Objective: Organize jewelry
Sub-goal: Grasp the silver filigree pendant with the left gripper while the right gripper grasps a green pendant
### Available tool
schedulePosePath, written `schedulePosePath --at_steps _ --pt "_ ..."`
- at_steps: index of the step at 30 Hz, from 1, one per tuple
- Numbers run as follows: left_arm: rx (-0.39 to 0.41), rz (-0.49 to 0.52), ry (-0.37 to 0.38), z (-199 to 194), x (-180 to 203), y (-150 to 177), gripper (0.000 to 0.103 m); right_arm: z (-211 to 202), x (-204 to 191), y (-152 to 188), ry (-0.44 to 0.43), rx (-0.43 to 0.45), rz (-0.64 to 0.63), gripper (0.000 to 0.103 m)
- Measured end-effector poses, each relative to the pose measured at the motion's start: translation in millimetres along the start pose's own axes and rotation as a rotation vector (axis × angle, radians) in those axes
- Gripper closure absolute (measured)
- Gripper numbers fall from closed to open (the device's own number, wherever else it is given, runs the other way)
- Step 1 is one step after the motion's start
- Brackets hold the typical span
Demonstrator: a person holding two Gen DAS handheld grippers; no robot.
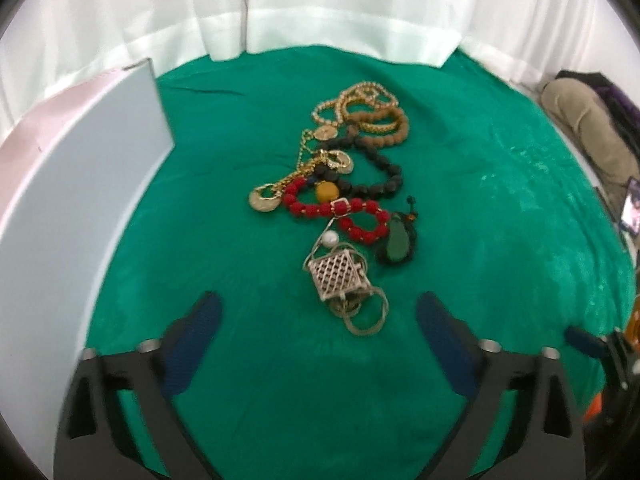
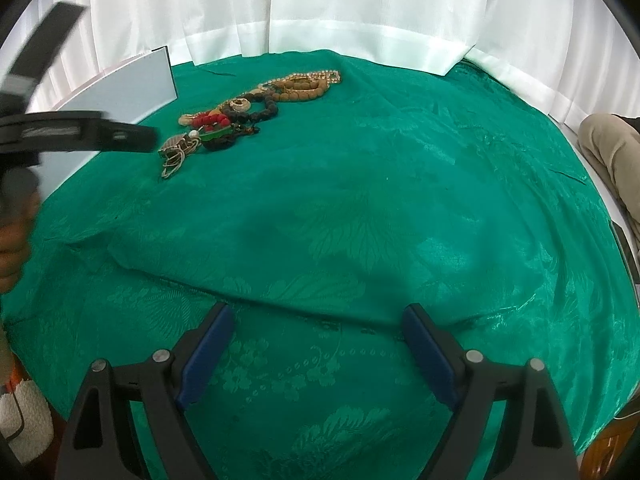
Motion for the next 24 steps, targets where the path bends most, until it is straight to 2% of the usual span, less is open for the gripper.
schedulePosePath --at_steps 2,4,5,6,9,14,18,24 --pt "-0.015 -0.003 0.004 11.0 3.5 -2.6 0.026 -0.3 -0.2 0.0 -0.001 0.003 0.000 0.014" --pt "-0.018 -0.001 -0.008 17.8 4.5 -3.9 0.038 -0.5 -0.5 0.0 -0.001 0.007 -0.001 0.014" --pt "-0.021 0.001 -0.001 21.0 6.2 -4.4 0.054 -0.7 -0.8 0.0 -0.001 0.009 -0.001 0.014" --pt "-0.007 0.006 -0.005 20.0 7.0 -6.3 0.065 -0.8 -1.0 0.0 -0.002 0.011 -0.002 0.014" --pt "-0.004 -0.020 0.038 13.3 5.7 -5.2 0.072 -1.3 -2.0 -0.1 -0.004 0.010 -0.005 0.014" --pt "0.026 -0.076 0.064 -20.7 -13.1 9.6 0.072 -1.7 -1.8 -0.9 -0.009 0.008 -0.009 0.014" --pt "0.052 -0.117 0.046 -48.2 -37.5 29.2 0.072 -0.7 -1.5 -4.2 -0.022 -0.032 -0.011 0.014" --pt "0.065 -0.168 0.016 -74.5 -72.2 68.0 0.072 -10.5 -0.8 -35.5 -0.137 -0.001 0.104 0.016"
Point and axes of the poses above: each gripper's, at about its wrist camera, not at the fingertips, and z roughly the way its jaws point, x to its right, y to its underside, the point moved 7 cm from there along z, roughly the way its jaws point, and after that the axes turned 1 degree about x, right-handed, at the moved point
